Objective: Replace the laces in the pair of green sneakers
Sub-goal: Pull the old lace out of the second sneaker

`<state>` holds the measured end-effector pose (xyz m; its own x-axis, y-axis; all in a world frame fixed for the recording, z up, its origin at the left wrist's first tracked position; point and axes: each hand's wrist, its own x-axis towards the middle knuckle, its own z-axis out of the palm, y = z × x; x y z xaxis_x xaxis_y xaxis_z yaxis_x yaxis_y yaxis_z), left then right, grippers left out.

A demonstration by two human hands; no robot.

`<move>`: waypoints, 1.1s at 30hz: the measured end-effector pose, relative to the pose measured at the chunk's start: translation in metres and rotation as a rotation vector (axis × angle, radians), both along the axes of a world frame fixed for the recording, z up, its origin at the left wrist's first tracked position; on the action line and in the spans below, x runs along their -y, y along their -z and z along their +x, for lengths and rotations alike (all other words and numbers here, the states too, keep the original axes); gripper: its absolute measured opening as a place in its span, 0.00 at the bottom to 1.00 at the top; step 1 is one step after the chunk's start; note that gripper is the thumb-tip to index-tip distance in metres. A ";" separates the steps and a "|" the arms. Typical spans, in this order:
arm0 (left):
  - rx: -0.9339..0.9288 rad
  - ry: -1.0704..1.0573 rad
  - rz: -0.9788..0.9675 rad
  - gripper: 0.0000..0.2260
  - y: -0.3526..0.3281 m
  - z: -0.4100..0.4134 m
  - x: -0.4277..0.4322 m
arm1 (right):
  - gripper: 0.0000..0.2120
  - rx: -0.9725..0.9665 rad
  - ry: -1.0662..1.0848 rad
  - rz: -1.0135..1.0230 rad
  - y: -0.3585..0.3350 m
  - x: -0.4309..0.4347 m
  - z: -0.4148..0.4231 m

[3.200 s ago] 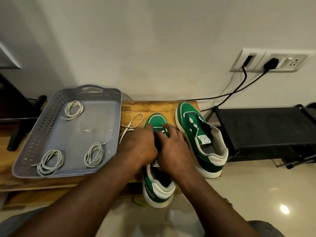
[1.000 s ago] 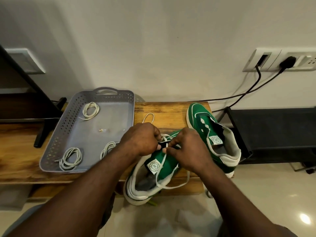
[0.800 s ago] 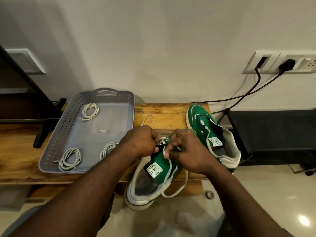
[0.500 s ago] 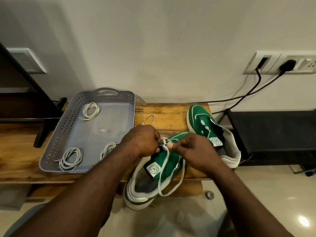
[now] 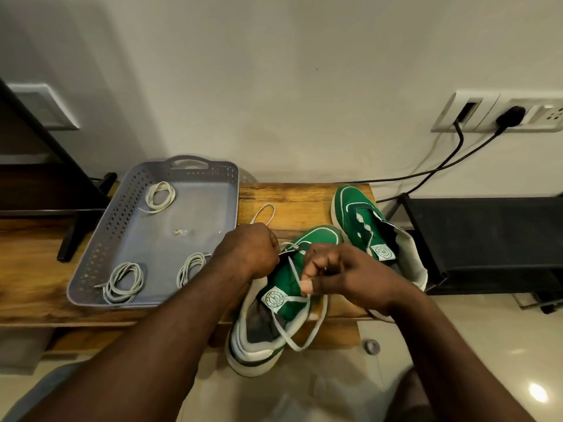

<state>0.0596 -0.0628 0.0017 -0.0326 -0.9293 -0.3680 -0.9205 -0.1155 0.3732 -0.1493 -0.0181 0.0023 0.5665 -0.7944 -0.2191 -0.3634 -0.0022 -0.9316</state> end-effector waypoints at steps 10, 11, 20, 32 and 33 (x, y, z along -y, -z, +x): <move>0.041 0.049 0.011 0.12 -0.013 -0.003 -0.002 | 0.06 0.305 0.287 0.022 -0.011 -0.004 -0.012; 0.038 0.063 0.014 0.12 -0.015 -0.003 -0.002 | 0.08 0.143 0.435 -0.041 -0.004 -0.004 -0.010; 0.194 0.348 -0.036 0.32 -0.003 -0.014 -0.009 | 0.29 -0.589 0.645 -0.412 0.013 -0.014 0.026; 0.254 0.457 -0.130 0.25 -0.001 -0.024 -0.014 | 0.14 -0.585 0.703 -0.256 0.030 -0.016 0.037; 0.258 0.470 -0.134 0.24 -0.001 -0.027 -0.015 | 0.13 -0.618 0.691 -0.287 0.032 -0.015 0.040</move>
<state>0.0331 -0.0477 0.0025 -0.3800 -0.8755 -0.2983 -0.9249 0.3634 0.1119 -0.1093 -0.0028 -0.0296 -0.1953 -0.9784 -0.0678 -0.7949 0.1984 -0.5735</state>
